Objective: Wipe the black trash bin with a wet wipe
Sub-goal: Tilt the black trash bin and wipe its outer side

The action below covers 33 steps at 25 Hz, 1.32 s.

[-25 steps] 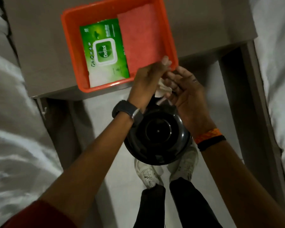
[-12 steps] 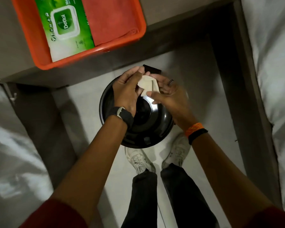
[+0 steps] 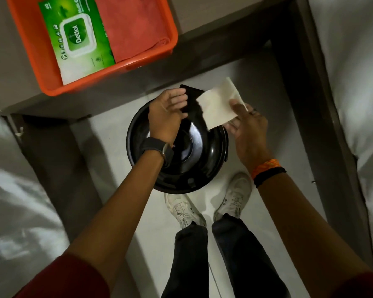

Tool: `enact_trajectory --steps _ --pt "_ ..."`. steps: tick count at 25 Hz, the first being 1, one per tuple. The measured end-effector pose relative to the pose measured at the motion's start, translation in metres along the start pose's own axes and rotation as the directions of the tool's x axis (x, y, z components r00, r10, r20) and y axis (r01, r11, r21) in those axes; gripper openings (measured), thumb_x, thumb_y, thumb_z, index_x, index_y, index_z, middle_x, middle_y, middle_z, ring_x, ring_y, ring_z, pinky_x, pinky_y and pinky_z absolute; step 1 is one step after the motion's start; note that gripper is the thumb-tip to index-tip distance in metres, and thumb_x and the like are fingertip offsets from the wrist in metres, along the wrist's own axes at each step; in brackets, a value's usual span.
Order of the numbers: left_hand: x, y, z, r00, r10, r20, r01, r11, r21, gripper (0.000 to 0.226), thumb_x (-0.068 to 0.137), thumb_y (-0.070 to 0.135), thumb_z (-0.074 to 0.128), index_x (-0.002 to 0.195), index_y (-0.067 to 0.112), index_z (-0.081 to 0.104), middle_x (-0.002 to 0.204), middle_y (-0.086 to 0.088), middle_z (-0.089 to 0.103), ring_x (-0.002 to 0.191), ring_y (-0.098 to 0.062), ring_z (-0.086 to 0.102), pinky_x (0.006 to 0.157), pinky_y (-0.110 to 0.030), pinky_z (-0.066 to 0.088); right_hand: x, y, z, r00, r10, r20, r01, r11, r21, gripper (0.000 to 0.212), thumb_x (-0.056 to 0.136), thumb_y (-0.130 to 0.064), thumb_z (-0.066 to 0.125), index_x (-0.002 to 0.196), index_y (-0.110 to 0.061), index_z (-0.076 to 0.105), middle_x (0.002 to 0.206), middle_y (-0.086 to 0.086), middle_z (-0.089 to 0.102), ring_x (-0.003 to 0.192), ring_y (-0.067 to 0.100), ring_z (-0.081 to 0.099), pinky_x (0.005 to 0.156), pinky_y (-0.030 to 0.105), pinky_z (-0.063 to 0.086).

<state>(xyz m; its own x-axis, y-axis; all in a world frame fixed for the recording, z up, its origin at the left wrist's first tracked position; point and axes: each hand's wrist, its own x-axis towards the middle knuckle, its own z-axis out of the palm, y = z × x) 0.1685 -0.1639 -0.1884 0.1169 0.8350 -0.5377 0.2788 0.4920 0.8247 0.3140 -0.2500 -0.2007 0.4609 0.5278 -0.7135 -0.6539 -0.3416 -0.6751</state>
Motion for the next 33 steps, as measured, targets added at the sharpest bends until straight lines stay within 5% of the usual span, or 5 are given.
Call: enact_trajectory --steps 8,19,24,29,33 --pt "0.043 -0.009 0.073 0.557 -0.299 0.775 -0.814 -0.009 0.581 0.057 0.087 0.056 0.064 0.129 0.017 0.061 0.137 -0.010 0.055 0.134 -0.031 0.041 0.115 -0.041 0.028 0.022 0.010 -0.053 0.880 -0.350 -0.320 0.205 0.889 -0.409 0.013 0.094 -0.009 0.064 0.097 -0.020 0.058 0.094 -0.009 0.063 0.078 -0.005 0.063 0.075 0.020 0.055" --pt "0.000 -0.013 -0.024 0.625 -0.150 0.766 -0.639 0.465 0.613 0.037 0.057 0.049 0.088 0.073 0.023 0.068 0.086 0.009 0.059 0.096 -0.013 0.050 0.097 -0.039 0.027 0.001 0.079 -0.061 0.943 -0.184 0.278 0.333 0.579 -0.745 0.042 0.103 -0.006 0.051 0.145 -0.009 0.054 0.144 0.016 0.060 0.131 0.022 0.058 0.117 0.038 0.043" --pt "-0.010 -0.038 -0.038 0.688 -0.119 0.716 -0.509 0.625 0.593 0.033 0.058 0.034 0.093 0.069 0.013 0.069 0.089 0.002 0.067 0.100 -0.017 0.056 0.106 -0.051 0.035 -0.015 0.091 -0.073 0.503 -0.069 0.862 0.857 0.168 -0.487 0.055 0.104 -0.023 0.037 0.157 -0.012 0.031 0.169 0.010 0.025 0.159 0.021 0.014 0.131 0.040 0.010" --pt "-0.010 -0.053 -0.042 0.698 -0.057 0.714 -0.536 0.620 0.574 0.034 0.056 0.040 0.091 0.064 0.021 0.063 0.076 0.015 0.052 0.086 -0.009 0.047 0.095 -0.038 0.027 0.077 0.061 -0.076 0.926 -0.021 0.378 0.378 0.105 -0.920 0.055 0.110 -0.035 0.033 0.162 -0.021 0.021 0.172 0.003 0.011 0.160 0.019 0.005 0.131 0.042 0.004" --pt "-0.004 -0.049 -0.041 0.702 -0.072 0.708 -0.473 0.697 0.540 0.034 0.055 0.036 0.092 0.065 0.017 0.065 0.076 0.014 0.054 0.084 -0.009 0.050 0.097 -0.055 0.038 0.036 0.073 -0.068 0.677 0.023 0.736 0.719 0.191 -0.668 0.054 0.108 -0.037 0.030 0.160 -0.024 0.025 0.170 -0.007 0.016 0.159 0.009 0.007 0.131 0.028 0.003"
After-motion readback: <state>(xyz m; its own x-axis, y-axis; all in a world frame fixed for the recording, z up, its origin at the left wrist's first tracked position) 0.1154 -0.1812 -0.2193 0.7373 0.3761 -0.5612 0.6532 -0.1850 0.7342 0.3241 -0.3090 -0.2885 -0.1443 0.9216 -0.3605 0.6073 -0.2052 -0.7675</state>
